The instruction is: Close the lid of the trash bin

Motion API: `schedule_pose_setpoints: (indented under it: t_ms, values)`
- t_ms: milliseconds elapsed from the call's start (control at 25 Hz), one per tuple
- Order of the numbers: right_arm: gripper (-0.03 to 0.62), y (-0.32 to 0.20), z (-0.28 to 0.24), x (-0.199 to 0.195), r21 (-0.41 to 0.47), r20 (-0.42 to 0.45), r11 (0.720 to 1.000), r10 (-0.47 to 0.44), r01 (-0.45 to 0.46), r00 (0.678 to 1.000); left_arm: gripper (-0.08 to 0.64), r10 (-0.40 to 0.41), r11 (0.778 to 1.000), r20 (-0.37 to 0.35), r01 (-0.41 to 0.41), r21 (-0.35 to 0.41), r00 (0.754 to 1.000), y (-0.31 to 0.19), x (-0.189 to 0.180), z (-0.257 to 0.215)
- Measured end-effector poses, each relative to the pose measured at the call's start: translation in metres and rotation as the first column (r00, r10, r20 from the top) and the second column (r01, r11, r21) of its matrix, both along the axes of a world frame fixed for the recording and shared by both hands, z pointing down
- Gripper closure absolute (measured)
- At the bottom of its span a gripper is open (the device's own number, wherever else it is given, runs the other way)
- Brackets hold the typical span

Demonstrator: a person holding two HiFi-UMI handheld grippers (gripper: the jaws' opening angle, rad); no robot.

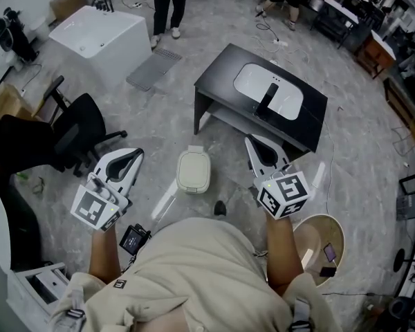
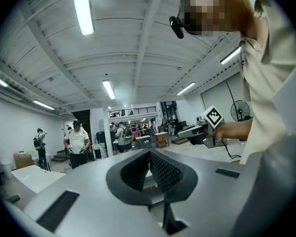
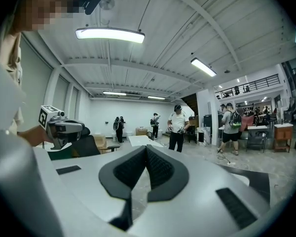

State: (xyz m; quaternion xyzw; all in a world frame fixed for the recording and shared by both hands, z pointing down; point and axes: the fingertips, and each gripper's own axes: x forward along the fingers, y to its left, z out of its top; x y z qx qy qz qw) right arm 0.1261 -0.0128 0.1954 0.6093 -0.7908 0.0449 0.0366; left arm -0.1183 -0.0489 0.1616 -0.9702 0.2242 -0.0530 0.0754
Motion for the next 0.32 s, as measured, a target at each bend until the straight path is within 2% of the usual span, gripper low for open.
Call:
schedule_pose_setpoints:
  t_ms: [320]
  values:
    - [0.569,0.0078,0.0046,-0.0012,-0.008,0.000,1.000,0.015,-0.015,1.000,0.545,0.017,1.000,-0.018,-0.016,0.014,1.000,0.0049,0.0000,0.0006]
